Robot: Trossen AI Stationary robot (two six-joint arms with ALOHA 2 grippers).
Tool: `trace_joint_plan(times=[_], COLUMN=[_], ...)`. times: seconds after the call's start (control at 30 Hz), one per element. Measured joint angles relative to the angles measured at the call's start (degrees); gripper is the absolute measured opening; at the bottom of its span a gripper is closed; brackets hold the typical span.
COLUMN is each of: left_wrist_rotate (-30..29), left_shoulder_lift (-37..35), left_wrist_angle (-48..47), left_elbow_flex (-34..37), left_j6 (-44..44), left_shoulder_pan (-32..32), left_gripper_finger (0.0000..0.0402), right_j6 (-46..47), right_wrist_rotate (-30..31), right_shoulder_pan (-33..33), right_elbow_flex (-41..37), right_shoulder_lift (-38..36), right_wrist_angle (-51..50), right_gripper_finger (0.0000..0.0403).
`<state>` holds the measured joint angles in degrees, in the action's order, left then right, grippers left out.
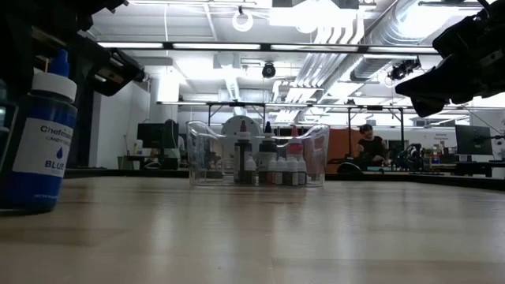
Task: Pick & Place food coloring
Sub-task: Put the large blue food coloring bottle into the transparent bin
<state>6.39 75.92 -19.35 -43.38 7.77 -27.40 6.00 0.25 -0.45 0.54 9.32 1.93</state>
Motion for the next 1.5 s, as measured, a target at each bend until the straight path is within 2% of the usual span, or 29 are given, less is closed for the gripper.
trace_joint_plan(times=[0.4, 0.8, 1.03, 1.5], left_wrist_rotate=[-0.1, -7.1, -12.1, -11.3], left_shoulder_lift=[0.0, -2.2, -6.1, -12.9], left_wrist_angle=[-0.1, -1.2, -4.0, -10.0], left_elbow_flex=[0.0, 0.1, 0.1, -0.2], left_j6=[-0.4, -0.4, 0.0, 0.2], left_shoulder_pan=[0.0, 0.0, 0.1, 8.1], left_gripper_finger=[0.0122, 0.0121, 0.0121, 0.0121], right_j6=[0.0, 0.0, 0.0, 0.0], right_wrist_rotate=[0.0, 0.0, 0.0, 0.0], right_shoulder_pan=[0.0, 0.0, 0.0, 0.0], right_elbow_flex=[0.0, 0.0, 0.0, 0.0], right_shoulder_lift=[0.0, 0.0, 0.0, 0.1], right_wrist_angle=[0.0, 0.0, 0.0, 0.0], right_gripper_finger=[0.0, 0.0, 0.0, 0.0])
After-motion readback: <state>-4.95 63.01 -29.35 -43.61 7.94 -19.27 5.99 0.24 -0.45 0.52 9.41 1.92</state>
